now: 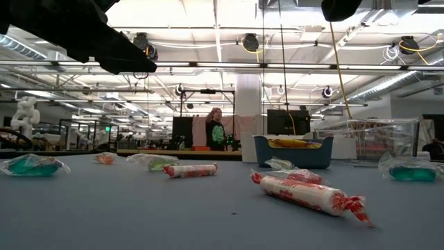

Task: Sort candy
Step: Put the top left white candy into the white bin

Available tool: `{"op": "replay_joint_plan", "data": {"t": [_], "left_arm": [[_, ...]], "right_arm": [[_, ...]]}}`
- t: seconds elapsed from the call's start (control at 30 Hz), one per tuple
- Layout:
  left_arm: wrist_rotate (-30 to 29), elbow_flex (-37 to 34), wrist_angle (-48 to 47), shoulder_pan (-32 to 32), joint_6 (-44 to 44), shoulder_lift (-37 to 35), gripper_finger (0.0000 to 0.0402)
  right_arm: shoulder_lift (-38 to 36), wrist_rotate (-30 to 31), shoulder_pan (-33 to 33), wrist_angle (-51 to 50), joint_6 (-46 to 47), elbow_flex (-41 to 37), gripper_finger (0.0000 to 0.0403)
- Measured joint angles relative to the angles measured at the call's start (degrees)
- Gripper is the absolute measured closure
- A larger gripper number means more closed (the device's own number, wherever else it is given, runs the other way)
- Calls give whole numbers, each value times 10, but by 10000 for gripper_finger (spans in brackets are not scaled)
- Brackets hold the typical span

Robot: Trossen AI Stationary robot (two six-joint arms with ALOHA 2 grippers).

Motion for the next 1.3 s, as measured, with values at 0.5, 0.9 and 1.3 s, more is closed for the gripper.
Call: {"op": "replay_joint_plan", "data": {"t": [0.5,0.9,1.3], "left_arm": [[-8,0,31,0,1,49,185],[-8,0,62,0,1,54,185],[-8,0,70,0,1,54,185]], "right_arm": [[0,0,0,1,74,0,362],[0,6,-1,8,261,0,362],[0,9,-17,69,497,0,362]]}}
